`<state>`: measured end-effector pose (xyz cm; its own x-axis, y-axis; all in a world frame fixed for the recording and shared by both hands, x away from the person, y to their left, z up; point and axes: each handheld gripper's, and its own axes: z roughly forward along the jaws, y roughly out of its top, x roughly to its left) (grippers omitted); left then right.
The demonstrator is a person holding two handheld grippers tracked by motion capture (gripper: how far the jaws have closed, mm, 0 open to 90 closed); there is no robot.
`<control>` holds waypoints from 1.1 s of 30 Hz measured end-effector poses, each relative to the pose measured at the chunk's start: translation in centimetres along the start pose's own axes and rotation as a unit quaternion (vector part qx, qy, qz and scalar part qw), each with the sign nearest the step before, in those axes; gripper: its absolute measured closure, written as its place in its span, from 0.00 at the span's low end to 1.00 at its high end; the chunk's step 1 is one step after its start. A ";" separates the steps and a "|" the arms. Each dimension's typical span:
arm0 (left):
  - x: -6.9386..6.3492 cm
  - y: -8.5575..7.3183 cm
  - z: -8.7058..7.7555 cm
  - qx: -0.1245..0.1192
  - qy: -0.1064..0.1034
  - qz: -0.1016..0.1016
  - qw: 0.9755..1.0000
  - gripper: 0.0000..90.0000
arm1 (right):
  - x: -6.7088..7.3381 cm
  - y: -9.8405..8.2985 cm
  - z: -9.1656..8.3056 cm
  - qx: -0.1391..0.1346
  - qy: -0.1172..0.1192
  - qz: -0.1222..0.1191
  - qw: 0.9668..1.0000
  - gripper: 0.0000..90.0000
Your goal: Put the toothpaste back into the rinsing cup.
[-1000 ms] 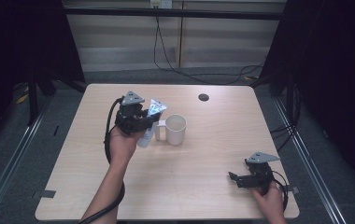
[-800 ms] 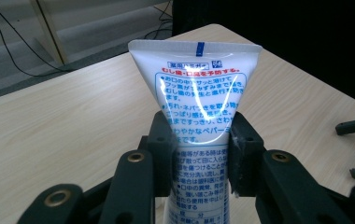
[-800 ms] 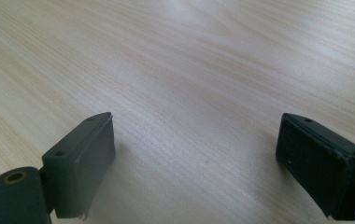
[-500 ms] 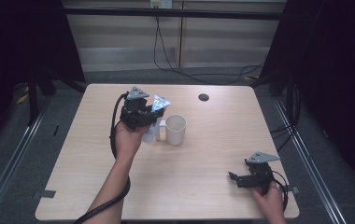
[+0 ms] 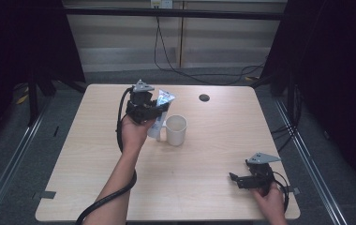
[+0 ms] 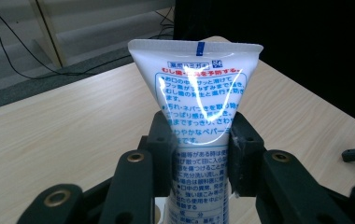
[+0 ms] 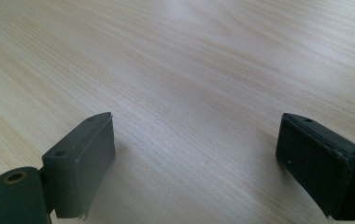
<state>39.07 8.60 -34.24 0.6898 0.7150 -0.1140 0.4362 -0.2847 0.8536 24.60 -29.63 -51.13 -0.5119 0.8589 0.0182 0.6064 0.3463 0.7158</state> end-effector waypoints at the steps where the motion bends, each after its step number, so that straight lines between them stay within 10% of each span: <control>1: 0.0 0.2 0.0 0.000 0.000 0.002 1.000 0.75 | 0.0 0.0 0.0 -0.001 -0.001 -0.001 1.000 0.13; 33: -0.6 1.6 2.5 -0.017 -0.003 -0.006 1.000 0.74 | 0.0 0.0 0.0 0.000 0.000 0.001 1.000 0.13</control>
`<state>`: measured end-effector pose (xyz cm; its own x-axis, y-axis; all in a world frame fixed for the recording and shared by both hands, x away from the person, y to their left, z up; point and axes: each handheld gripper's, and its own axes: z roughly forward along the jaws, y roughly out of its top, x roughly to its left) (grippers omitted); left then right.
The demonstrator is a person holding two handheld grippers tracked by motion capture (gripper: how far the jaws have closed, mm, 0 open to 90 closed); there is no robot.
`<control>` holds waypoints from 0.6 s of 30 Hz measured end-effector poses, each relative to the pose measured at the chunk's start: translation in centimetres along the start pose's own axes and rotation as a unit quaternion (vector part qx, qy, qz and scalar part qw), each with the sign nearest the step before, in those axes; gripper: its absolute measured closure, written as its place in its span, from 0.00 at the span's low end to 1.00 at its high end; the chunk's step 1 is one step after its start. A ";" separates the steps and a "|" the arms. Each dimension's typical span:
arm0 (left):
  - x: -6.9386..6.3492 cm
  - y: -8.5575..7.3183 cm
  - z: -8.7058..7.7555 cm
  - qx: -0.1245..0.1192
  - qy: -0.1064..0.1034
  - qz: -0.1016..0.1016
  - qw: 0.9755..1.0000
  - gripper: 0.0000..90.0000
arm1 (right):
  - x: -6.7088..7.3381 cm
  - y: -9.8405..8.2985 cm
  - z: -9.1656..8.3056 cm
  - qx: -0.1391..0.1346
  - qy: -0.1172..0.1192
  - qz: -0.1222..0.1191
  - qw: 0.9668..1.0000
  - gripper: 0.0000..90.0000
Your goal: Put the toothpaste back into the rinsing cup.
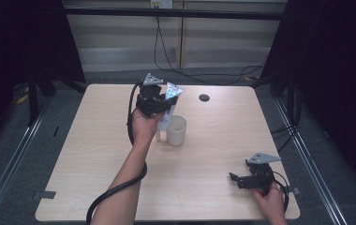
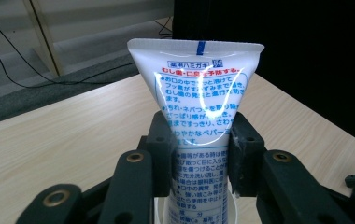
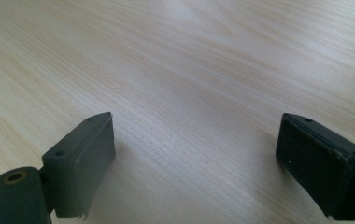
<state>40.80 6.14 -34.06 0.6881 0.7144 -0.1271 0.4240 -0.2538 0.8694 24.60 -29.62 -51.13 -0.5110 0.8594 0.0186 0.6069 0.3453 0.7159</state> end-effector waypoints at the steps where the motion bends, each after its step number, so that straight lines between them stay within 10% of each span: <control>1: 0.0 0.0 0.1 0.001 0.000 0.000 1.000 0.74 | 0.0 0.0 0.0 0.000 0.000 0.000 1.000 0.13; 18: -0.5 0.1 1.9 0.000 0.001 -0.003 1.000 0.74 | 0.0 0.0 0.0 0.001 0.001 0.002 1.000 0.13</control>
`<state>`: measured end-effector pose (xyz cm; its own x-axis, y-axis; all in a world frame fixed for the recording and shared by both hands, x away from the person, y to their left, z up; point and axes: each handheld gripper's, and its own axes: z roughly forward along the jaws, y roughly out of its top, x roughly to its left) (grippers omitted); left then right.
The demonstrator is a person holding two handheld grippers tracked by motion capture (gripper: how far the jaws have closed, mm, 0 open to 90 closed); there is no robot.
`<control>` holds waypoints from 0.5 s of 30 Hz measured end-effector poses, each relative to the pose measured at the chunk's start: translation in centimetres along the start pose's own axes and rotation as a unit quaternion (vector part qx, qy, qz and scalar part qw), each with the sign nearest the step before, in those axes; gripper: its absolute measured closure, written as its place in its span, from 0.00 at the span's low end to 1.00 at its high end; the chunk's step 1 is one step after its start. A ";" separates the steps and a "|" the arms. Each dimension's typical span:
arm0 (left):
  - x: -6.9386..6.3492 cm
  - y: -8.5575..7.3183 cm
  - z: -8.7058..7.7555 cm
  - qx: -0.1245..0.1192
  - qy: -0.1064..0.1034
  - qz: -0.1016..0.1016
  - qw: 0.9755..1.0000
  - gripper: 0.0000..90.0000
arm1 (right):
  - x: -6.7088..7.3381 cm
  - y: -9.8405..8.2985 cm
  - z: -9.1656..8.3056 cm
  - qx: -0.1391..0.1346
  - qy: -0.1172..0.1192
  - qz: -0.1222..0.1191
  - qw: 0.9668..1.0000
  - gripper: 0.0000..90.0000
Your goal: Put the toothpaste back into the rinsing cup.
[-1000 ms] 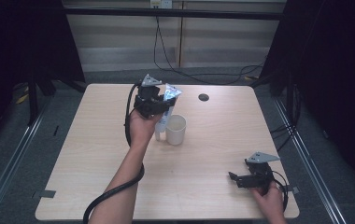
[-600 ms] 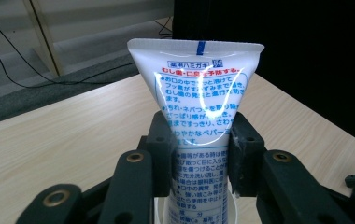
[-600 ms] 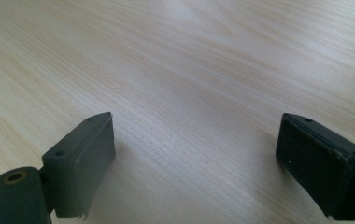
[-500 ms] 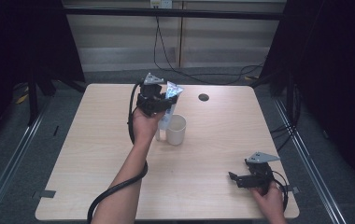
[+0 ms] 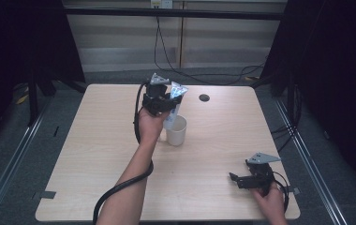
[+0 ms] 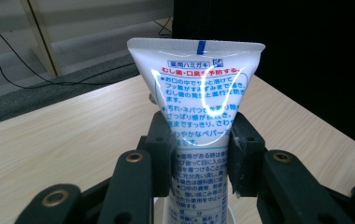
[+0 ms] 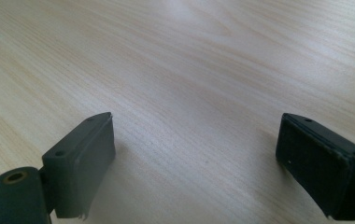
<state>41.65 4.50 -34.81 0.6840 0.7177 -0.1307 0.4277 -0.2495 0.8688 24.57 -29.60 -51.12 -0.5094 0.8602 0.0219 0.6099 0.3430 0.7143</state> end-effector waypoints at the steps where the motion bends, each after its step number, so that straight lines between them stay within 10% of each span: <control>1: -0.1 0.0 0.1 0.000 -0.002 -0.001 1.000 0.74 | 0.0 0.0 0.0 -0.001 0.000 -0.001 1.000 0.13; 15: -0.2 -0.3 0.8 -0.002 0.002 -0.002 1.000 0.73 | 0.0 0.0 0.0 0.000 0.000 0.000 1.000 0.13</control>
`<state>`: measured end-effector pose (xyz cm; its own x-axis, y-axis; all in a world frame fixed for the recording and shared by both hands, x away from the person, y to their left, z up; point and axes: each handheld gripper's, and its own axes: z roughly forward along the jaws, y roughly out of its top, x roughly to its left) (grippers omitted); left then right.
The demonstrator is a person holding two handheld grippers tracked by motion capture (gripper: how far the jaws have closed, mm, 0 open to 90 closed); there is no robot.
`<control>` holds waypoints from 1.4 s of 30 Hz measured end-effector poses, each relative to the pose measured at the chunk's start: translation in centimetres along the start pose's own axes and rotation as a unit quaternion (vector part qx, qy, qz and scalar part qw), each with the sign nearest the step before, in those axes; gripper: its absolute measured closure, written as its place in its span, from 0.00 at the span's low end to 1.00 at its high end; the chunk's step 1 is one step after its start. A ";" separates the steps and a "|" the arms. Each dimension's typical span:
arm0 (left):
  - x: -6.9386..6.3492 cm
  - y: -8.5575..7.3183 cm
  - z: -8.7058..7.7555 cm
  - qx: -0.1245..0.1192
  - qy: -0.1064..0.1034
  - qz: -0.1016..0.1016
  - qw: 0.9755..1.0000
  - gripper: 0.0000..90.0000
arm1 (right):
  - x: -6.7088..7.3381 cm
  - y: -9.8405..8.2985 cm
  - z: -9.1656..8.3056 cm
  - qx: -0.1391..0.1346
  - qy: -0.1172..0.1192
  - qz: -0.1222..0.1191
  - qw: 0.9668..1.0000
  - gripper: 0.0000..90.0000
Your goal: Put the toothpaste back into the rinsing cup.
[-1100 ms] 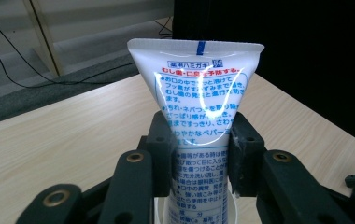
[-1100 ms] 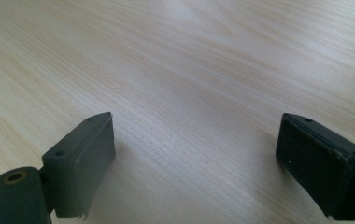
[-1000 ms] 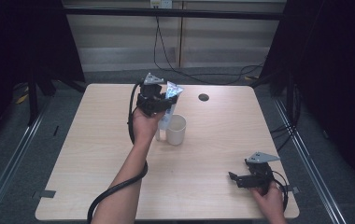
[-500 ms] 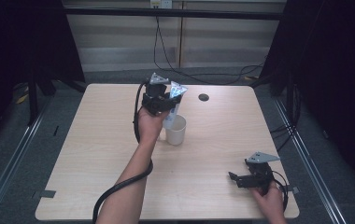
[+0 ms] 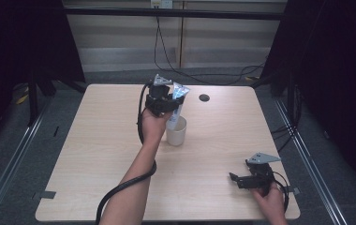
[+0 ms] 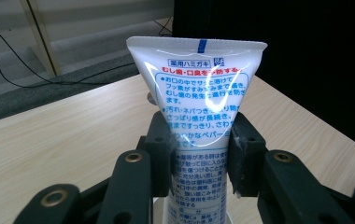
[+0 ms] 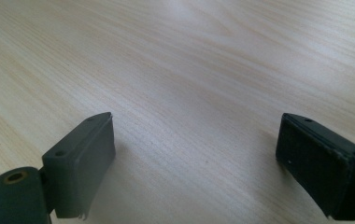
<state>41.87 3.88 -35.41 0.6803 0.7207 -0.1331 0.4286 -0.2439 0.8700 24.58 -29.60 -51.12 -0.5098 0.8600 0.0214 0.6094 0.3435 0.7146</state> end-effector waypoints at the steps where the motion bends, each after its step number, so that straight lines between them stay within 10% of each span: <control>1: 0.0 0.0 0.0 0.000 0.000 -0.001 1.000 0.73 | 0.0 0.0 0.0 0.000 0.000 0.000 1.000 0.13; 42: -0.2 -2.1 0.7 0.009 0.007 -0.008 1.000 0.72 | 0.0 0.0 0.0 0.000 0.000 0.000 1.000 0.13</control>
<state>41.26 3.83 -37.58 0.6652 0.7335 -0.1395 0.4498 -0.2445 0.8590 24.58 -29.61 -51.12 -0.5102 0.8598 0.0216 0.6094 0.3437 0.7145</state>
